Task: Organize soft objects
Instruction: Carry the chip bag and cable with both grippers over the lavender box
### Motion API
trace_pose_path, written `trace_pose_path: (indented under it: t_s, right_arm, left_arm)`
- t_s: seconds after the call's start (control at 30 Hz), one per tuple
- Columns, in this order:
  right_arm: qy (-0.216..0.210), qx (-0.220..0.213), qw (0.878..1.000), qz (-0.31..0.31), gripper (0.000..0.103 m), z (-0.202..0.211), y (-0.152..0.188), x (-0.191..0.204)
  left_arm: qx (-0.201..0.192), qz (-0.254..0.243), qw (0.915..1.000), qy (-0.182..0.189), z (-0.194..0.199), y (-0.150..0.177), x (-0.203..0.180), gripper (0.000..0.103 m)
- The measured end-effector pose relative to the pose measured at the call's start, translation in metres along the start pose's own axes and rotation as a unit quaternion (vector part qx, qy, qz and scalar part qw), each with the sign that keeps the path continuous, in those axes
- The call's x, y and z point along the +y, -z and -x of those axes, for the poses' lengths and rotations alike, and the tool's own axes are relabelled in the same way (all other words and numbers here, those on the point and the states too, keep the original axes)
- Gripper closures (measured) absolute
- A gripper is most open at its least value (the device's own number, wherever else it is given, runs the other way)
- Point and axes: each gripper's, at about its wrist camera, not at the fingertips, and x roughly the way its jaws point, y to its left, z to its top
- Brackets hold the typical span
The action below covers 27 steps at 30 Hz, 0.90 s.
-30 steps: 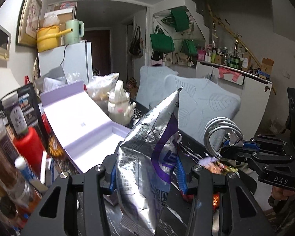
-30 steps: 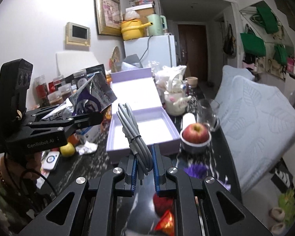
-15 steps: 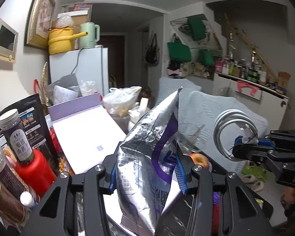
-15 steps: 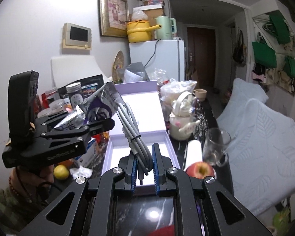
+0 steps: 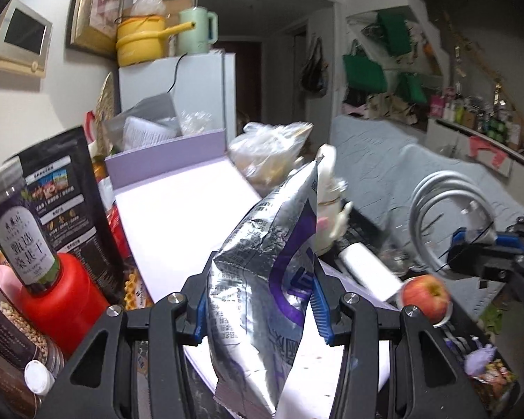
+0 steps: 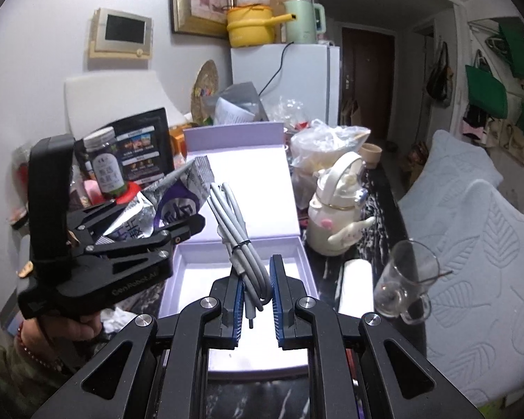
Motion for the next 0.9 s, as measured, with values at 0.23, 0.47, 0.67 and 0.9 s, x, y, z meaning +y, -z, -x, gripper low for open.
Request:
trace_pose_path:
  t_s: [0.23, 0.47, 0.67, 0.9]
  right_arm:
    - [-0.005, 0.03, 1.0, 0.003, 0.089, -0.043, -0.004, -0.001]
    - [-0.005, 0.062, 0.998, 0.003, 0.089, -0.076, 0.0, -0.004]
    - [0.0, 0.087, 0.996, 0.001, 0.089, -0.1, 0.002, -0.006]
    - [0.007, 0.11, 0.994, 0.001, 0.089, -0.124, 0.007, -0.007]
  left_arm:
    - [0.026, -0.012, 0.9989, -0.037, -0.03, 0.005, 0.008, 0.057]
    - [0.059, -0.019, 0.9965, -0.056, -0.055, 0.014, 0.012, 0.057]
    - [0.091, -0.023, 0.9935, -0.064, -0.073, 0.023, 0.013, 0.057]
    - [0.12, -0.029, 0.9892, -0.079, -0.091, 0.035, 0.015, 0.057]
